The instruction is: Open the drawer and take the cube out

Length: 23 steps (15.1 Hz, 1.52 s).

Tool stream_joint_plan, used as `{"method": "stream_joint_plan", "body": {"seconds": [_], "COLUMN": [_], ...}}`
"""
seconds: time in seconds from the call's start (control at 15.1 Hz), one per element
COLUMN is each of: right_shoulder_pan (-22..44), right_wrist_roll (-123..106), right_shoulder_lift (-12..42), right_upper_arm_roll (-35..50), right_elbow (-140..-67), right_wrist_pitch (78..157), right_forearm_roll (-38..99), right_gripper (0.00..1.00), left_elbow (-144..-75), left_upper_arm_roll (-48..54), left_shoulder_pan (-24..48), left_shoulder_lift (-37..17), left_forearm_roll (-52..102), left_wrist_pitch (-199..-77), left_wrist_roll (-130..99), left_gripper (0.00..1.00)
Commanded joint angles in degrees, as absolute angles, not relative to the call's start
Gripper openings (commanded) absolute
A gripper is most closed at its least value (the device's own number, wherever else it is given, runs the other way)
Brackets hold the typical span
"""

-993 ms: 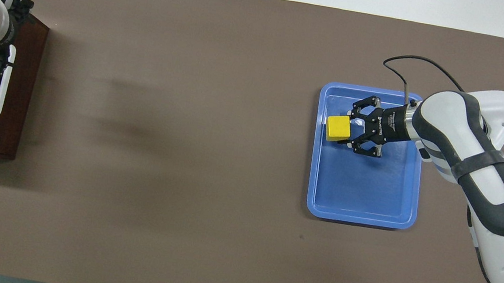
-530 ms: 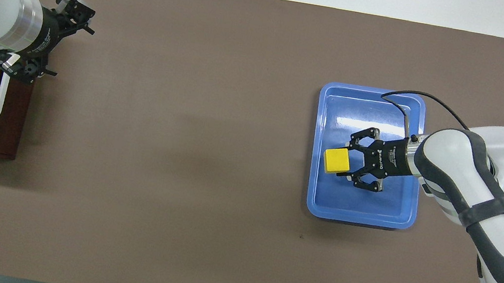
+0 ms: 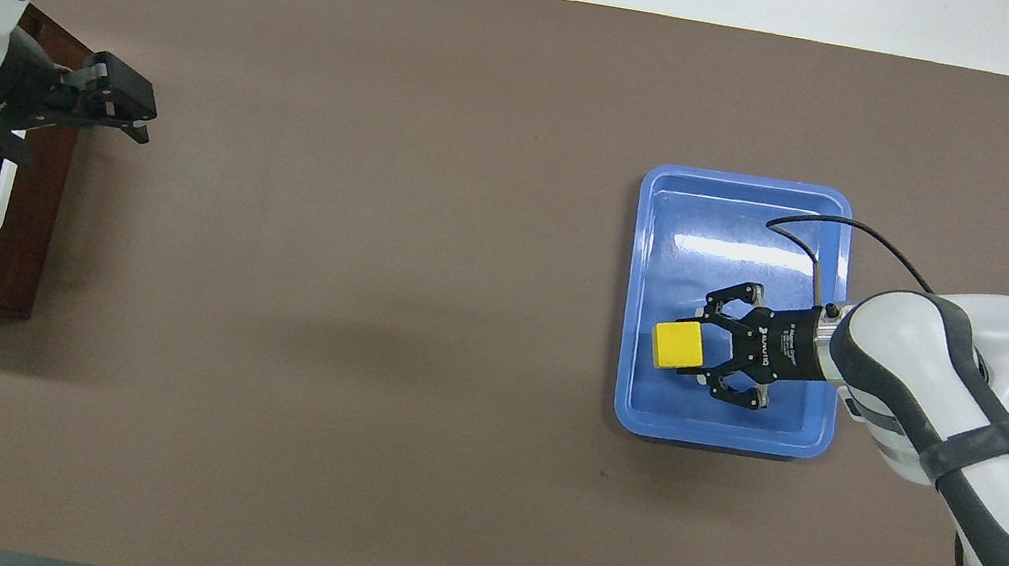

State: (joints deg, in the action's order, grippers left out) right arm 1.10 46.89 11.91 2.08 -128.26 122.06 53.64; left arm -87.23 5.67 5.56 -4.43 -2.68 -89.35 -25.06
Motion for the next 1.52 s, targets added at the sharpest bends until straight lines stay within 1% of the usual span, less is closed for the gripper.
{"method": "stream_joint_plan", "body": {"seconds": [0.0,0.13,0.2,0.4,0.46,0.53,0.99,1.26,1.39,1.46], "right_shoulder_pan": [0.4,0.5,0.5,1.1,1.2,1.2,1.2,1.1,0.8,0.4], "right_wrist_roll": [44.2,44.1,44.2,44.7,44.7,44.8,46.6,52.9,56.0,56.1], "right_shoulder_lift": [10.3,10.1,10.1,9.8,9.8,9.8,9.7,7.2,5.7,5.5], "right_upper_arm_roll": [2.5,2.5,2.5,2.5,2.5,2.5,2.5,2.5,2.4,2.4], "right_elbow": [-130.9,-131.5,-131.5,-132.1,-132.3,-132.3,-131.2,-126.7,-122.5,-119.3], "right_wrist_pitch": [123.1,123.2,123.4,124.0,124.0,124.0,123.8,120.4,117.0,113.9], "right_forearm_roll": [55.5,55.9,55.9,55.8,55.9,55.8,55.8,51.8,46.3,42.5], "right_gripper": [0.00,0.00,0.00,0.00,0.41,0.99,1.00,1.00,1.00,1.00], "left_elbow": [-88.4,-93.1,-94.8,-95.9,-96.3,-96.7,-95.5,-95.6,-95.7,-95.7], "left_upper_arm_roll": [5.6,5.4,5.4,5.5,5.6,6.0,6.2,6.2,6.2,6.2], "left_shoulder_pan": [1.2,-1.0,-1.0,-0.2,0.0,0.1,2.2,3.2,3.3,3.3], "left_shoulder_lift": [-2.5,-0.3,0.3,1.3,1.7,1.8,1.4,1.6,1.6,1.6], "left_forearm_roll": [-1.4,-1.4,-1.3,1.6,1.6,1.5,1.4,1.4,1.4,1.4], "left_wrist_pitch": [-87.4,-90.0,-91.7,-89.2,-89.2,-89.5,-89.2,-87.5,-88.2,-88.2], "left_wrist_roll": [-11.4,-2.9,-2.2,-2.5,-2.8,-4.0,-4.3,-4.0,-4.1,-4.3], "left_gripper": [1.00,1.00,1.00,1.00,1.00,1.00,1.00,1.00,1.00,1.00]}}
